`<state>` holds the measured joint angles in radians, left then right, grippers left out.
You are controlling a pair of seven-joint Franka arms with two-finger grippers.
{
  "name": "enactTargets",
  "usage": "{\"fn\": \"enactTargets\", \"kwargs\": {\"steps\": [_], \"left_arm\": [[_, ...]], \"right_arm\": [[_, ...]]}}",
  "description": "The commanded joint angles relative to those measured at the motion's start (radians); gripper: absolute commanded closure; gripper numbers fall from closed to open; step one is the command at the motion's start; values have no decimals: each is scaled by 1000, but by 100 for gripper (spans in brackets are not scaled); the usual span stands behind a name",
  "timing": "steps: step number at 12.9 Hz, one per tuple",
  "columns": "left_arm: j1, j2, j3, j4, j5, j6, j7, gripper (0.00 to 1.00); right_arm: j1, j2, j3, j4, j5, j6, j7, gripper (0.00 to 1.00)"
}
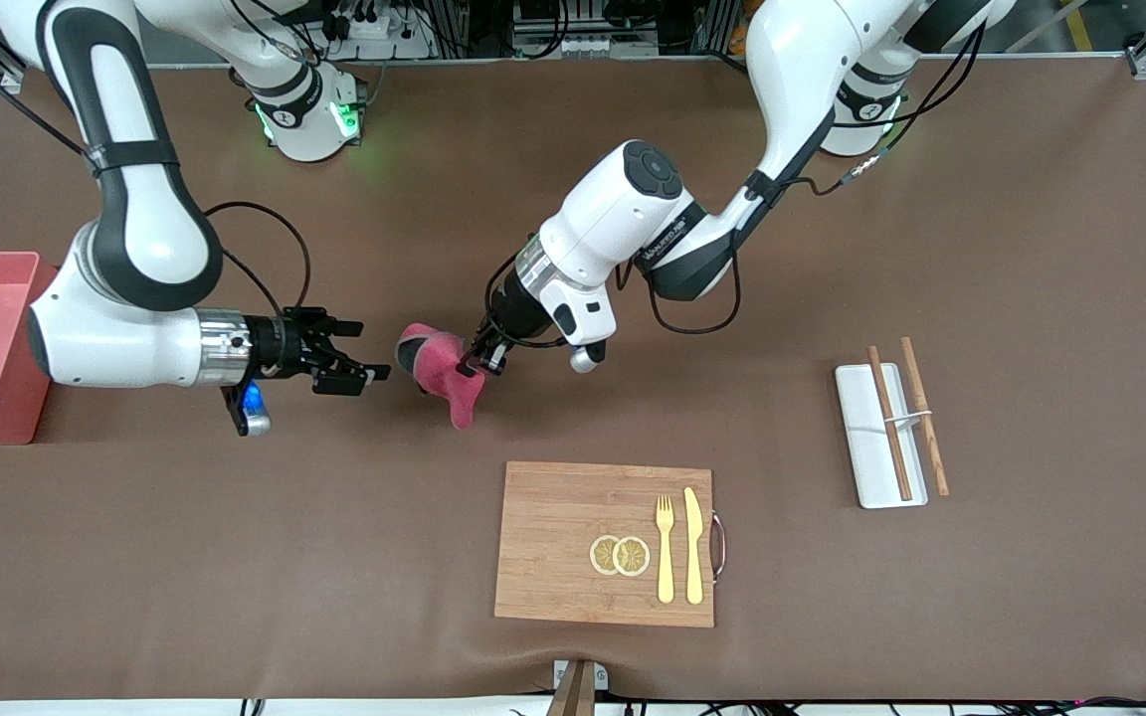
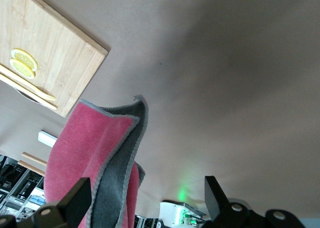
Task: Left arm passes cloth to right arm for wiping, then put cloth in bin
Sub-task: 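Grasp the cloth with the right gripper and release the left gripper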
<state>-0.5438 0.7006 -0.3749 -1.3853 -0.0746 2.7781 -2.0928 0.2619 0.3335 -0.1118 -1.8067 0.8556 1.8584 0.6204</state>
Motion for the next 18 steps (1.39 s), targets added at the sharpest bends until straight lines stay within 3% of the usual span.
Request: {"fn": "enactTargets", "kwargs": {"steps": [1,4,6,7,8,13,15,17,18], "left_arm": [[-22,28,13,37,-13,41,-76,100],[-28,46,13,48,-14,61,-101,100],[-28,46,13,52,-14,61,-101,100],[-28,46,13,52,-14,61,-101,100],[-27,43,11,52,-14,61,-99,100],[-25,34,11,52,-13,61,-96,100],[-15,20,11,52,-13,60,-98,72],[-10,8,11,52,-13,51,-98,24],[-10,2,11,52,-13,49,-98,19]], "right_arm": [[25,31,-2,-8,55,56,2,0],[65,50,-2,-6,62,130,1,0],[65,55,-2,0,62,131,-13,69],[68,56,-2,0,62,131,-45,89],[66,56,-2,3,60,128,-66,100],[69,56,-2,6,54,127,-85,100],[69,56,-2,6,53,125,-85,100],[69,55,-2,6,43,125,-103,100],[62,55,-3,6,31,122,-143,100]]}}
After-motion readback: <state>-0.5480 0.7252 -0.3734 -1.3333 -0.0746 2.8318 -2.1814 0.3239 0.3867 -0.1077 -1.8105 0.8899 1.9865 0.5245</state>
